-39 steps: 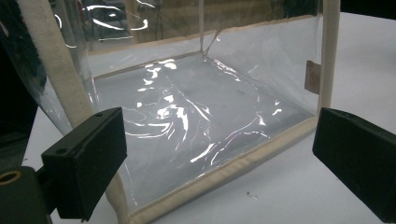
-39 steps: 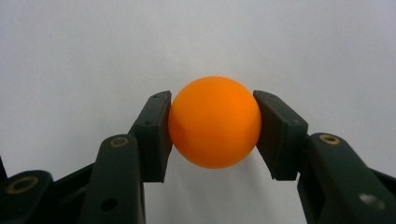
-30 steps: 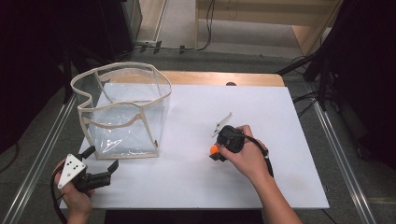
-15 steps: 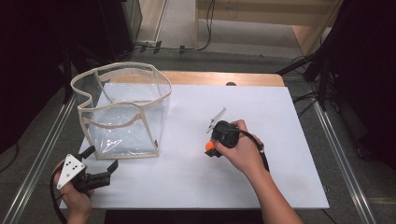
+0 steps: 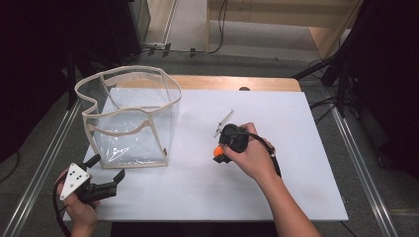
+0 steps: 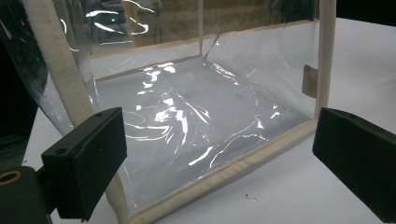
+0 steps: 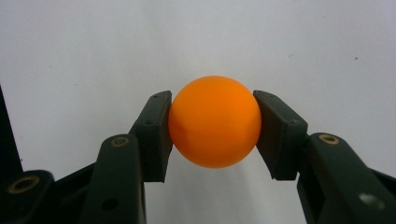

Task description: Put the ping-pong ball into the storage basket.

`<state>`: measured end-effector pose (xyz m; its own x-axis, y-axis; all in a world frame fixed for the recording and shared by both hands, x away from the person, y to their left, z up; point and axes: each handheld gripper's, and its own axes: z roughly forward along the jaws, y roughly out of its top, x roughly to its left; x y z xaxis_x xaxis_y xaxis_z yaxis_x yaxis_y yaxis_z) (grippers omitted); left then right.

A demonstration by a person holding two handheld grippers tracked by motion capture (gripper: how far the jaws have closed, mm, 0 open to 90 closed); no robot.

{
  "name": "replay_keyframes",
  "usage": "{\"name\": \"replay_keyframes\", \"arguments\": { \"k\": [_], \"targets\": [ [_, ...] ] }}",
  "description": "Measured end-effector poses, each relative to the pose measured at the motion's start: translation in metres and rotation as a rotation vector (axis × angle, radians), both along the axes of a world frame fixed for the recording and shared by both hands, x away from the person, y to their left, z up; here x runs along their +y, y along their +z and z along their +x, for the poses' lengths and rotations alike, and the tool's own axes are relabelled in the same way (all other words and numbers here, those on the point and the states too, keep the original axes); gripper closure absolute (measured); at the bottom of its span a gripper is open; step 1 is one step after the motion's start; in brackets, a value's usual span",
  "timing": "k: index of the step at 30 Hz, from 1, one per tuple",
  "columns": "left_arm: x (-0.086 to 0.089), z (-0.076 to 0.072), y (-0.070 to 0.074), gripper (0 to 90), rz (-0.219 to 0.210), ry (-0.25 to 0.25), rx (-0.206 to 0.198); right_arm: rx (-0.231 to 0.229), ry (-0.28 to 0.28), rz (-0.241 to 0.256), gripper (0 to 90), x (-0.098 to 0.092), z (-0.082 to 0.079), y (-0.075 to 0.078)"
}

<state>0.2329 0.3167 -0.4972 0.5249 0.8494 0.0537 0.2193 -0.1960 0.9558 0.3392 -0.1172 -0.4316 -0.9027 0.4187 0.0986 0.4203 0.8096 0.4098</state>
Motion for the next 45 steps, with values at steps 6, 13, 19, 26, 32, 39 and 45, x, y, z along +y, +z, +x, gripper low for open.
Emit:
{"name": "replay_keyframes", "arguments": {
  "k": [6, 13, 19, 26, 32, 39, 45],
  "targets": [
    [0.000, 0.000, 0.000, 3.6, -0.001, -0.001, -0.001, 0.003, 0.004, -0.006, 48.4, 0.003, 0.003, 0.005],
    [0.000, 0.000, 0.000, 3.6, -0.001, -0.002, -0.001, 0.004, 0.009, -0.007, 48.4, 0.006, 0.006, 0.008],
    [0.000, 0.000, 0.000, 3.6, 0.004, -0.003, -0.001, 0.007, 0.016, -0.007, 48.4, 0.011, 0.008, 0.010],
    [-0.001, 0.000, 0.000, 3.6, 0.007, -0.002, 0.000, 0.011, 0.029, -0.002, 48.4, 0.015, 0.012, 0.013],
    [0.000, 0.000, 0.000, 3.6, 0.004, -0.004, 0.000, 0.009, 0.037, -0.007, 48.4, 0.019, 0.016, 0.017],
    [-0.001, 0.000, 0.000, 3.6, 0.006, -0.004, 0.000, 0.004, 0.036, -0.011, 48.4, 0.024, 0.018, 0.022],
    [0.000, 0.000, 0.000, 3.6, 0.006, -0.004, 0.001, -0.004, 0.054, -0.004, 48.4, 0.028, 0.019, 0.027]
  ]
}}
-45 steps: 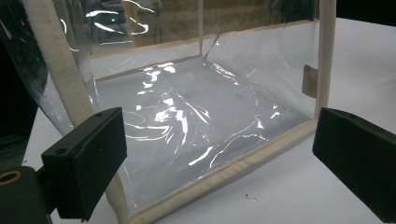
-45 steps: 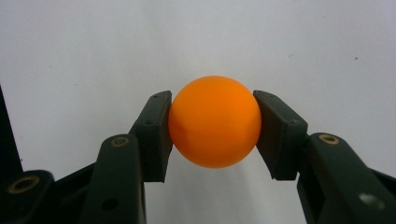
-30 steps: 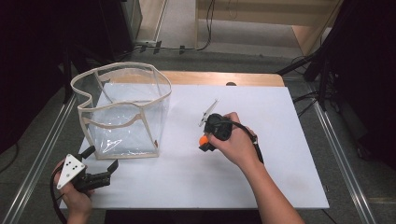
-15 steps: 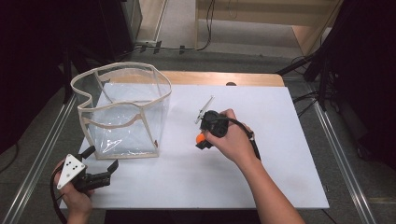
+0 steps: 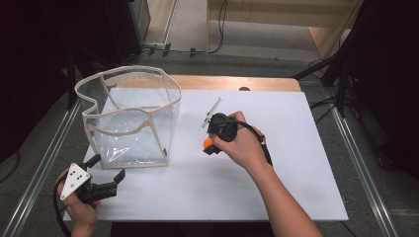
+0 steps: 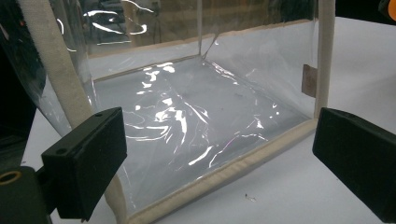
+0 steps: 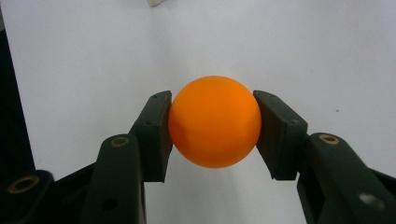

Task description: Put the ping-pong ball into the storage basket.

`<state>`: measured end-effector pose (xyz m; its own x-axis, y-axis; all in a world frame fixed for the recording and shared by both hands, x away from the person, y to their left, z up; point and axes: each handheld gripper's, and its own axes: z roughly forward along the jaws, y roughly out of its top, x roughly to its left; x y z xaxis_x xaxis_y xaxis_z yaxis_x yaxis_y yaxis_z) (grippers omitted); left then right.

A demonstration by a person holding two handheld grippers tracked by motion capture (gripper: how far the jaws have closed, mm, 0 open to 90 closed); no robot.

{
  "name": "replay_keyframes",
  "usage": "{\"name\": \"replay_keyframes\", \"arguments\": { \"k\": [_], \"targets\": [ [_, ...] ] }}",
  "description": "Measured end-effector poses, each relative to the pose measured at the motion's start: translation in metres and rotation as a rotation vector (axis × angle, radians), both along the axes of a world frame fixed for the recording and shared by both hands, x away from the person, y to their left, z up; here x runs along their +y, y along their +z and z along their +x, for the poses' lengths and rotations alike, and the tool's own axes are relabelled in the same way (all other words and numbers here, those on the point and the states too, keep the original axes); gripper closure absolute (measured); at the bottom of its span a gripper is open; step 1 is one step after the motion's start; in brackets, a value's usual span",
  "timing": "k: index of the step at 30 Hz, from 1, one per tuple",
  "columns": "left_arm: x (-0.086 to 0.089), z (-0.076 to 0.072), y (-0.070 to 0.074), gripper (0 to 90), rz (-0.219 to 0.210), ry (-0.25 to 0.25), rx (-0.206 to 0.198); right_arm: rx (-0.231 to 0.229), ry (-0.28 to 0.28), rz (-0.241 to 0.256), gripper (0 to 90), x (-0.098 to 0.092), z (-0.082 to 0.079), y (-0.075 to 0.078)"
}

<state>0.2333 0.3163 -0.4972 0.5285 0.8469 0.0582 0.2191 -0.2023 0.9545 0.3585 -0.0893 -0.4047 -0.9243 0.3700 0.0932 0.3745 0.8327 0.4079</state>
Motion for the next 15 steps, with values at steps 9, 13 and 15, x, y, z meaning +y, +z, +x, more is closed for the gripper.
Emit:
{"name": "replay_keyframes", "arguments": {
  "k": [9, 13, 15],
  "targets": [
    [0.000, 0.000, 0.000, 3.6, 0.006, -0.002, 0.001, -0.001, 0.010, 0.002, 48.4, 0.009, 0.004, 0.005],
    [0.000, 0.000, 0.000, 3.6, 0.004, -0.001, 0.000, -0.004, 0.014, 0.005, 48.4, 0.013, 0.005, 0.008],
    [0.000, 0.000, 0.000, 3.6, 0.005, -0.002, 0.001, -0.004, 0.019, 0.003, 48.4, 0.014, 0.006, 0.009]
  ]
}}
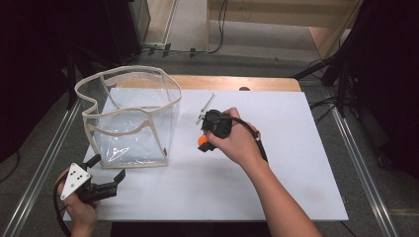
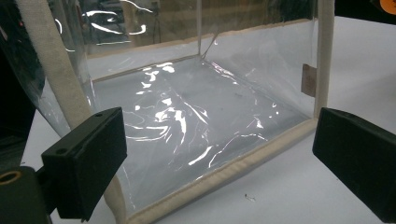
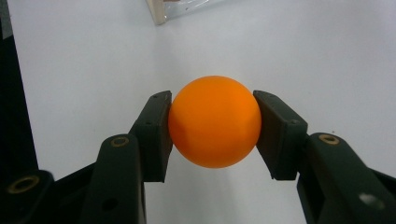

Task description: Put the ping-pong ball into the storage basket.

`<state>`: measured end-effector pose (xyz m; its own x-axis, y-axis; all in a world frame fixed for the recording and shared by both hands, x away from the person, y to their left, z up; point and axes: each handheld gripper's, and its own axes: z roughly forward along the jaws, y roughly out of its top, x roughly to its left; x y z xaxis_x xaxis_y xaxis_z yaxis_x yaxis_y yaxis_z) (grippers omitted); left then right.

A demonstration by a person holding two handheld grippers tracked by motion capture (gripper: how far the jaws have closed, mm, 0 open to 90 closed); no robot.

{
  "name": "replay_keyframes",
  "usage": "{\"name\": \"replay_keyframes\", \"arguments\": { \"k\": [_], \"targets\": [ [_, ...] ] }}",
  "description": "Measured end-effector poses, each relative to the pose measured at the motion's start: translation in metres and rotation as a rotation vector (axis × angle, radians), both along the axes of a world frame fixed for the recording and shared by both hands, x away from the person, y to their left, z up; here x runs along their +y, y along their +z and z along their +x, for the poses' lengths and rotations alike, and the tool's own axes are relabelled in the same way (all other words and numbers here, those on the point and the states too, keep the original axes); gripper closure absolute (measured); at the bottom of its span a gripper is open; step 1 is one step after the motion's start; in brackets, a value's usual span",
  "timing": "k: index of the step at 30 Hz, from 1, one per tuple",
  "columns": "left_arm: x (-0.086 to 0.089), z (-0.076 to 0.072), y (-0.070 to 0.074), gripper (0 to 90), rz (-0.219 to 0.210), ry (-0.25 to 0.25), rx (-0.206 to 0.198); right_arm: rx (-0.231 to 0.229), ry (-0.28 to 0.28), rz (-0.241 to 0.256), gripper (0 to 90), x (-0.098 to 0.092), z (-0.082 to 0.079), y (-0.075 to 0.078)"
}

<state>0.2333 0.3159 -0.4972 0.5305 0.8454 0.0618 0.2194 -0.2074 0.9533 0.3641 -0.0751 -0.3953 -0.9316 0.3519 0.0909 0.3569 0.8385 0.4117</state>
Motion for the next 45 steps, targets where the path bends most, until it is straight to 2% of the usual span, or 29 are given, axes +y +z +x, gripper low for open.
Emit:
{"name": "replay_keyframes", "arguments": {
  "k": [7, 8, 45],
  "targets": [
    [0.000, 0.000, 0.000, 3.6, -0.001, 0.000, -0.001, 0.002, 0.010, 0.001, 48.4, 0.005, 0.002, 0.005],
    [0.000, 0.000, 0.000, 3.6, -0.001, 0.000, -0.001, 0.014, 0.016, 0.000, 48.4, 0.006, 0.002, 0.006],
    [0.000, 0.000, 0.000, 3.6, -0.002, 0.004, 0.003, -0.003, 0.037, -0.004, 48.4, 0.023, 0.017, 0.033]
  ]
}}
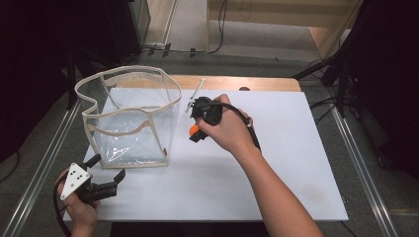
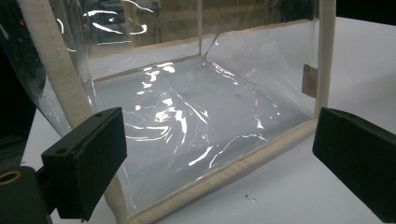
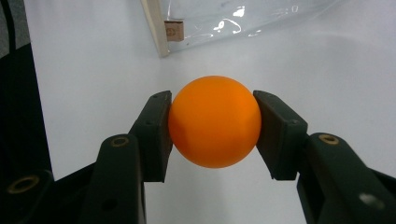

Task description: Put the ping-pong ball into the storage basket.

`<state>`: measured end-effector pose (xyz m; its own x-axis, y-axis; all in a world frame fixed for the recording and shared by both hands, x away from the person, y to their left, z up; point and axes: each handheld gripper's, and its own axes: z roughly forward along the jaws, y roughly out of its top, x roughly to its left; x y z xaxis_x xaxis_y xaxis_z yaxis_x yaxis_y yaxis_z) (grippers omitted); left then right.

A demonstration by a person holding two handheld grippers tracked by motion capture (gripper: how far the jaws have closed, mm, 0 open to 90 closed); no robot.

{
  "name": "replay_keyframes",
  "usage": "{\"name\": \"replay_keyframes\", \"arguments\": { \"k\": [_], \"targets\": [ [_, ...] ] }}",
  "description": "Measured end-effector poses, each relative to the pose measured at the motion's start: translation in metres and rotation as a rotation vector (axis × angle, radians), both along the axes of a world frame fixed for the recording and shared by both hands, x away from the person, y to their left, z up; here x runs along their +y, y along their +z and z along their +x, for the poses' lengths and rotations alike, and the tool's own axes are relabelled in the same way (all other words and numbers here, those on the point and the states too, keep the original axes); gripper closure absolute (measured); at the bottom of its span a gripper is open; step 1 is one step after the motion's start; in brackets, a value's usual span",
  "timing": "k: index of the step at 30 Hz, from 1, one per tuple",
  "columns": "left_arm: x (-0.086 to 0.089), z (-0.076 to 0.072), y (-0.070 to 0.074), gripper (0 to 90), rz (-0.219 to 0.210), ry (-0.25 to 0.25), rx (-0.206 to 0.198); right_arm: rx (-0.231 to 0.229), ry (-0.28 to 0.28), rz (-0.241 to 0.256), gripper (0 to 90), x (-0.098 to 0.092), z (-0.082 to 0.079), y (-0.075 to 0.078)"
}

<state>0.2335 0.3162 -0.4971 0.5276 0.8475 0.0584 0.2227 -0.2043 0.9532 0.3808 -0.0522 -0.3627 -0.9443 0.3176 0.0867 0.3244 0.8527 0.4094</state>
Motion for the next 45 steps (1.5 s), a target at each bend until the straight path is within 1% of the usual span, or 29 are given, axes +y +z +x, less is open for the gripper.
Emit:
{"name": "replay_keyframes", "arguments": {
  "k": [4, 11, 13, 15, 17, 22, 26, 43, 45],
  "targets": [
    [0.000, 0.000, 0.000, 3.6, -0.001, 0.000, 0.000, 0.002, -0.002, -0.007, 48.4, 0.002, 0.001, 0.001],
    [0.000, 0.000, 0.000, 3.6, -0.003, 0.000, 0.000, -0.002, 0.005, 0.003, 48.4, 0.005, 0.003, 0.007],
    [0.000, 0.000, 0.000, 3.6, -0.002, -0.001, 0.000, -0.006, 0.007, 0.003, 48.4, 0.006, 0.004, 0.008],
    [0.000, 0.000, 0.000, 3.6, -0.002, -0.001, 0.000, -0.001, 0.005, -0.002, 48.4, 0.007, 0.004, 0.010],
    [0.000, 0.000, 0.000, 3.6, -0.002, -0.001, 0.000, -0.010, 0.014, 0.006, 48.4, 0.008, 0.005, 0.011],
    [0.000, 0.000, 0.000, 3.6, 0.000, -0.003, -0.001, -0.007, 0.008, 0.005, 48.4, 0.010, 0.006, 0.017],
    [0.000, 0.000, 0.000, 3.6, 0.000, -0.003, 0.000, -0.009, 0.012, 0.012, 48.4, 0.010, 0.009, 0.020],
    [-0.001, 0.000, 0.000, 3.6, -0.002, -0.004, 0.001, -0.015, 0.021, 0.010, 48.4, 0.014, 0.013, 0.036],
    [-0.001, 0.000, 0.000, 3.6, -0.002, -0.005, 0.002, -0.011, 0.020, 0.008, 48.4, 0.014, 0.014, 0.038]
  ]
}}
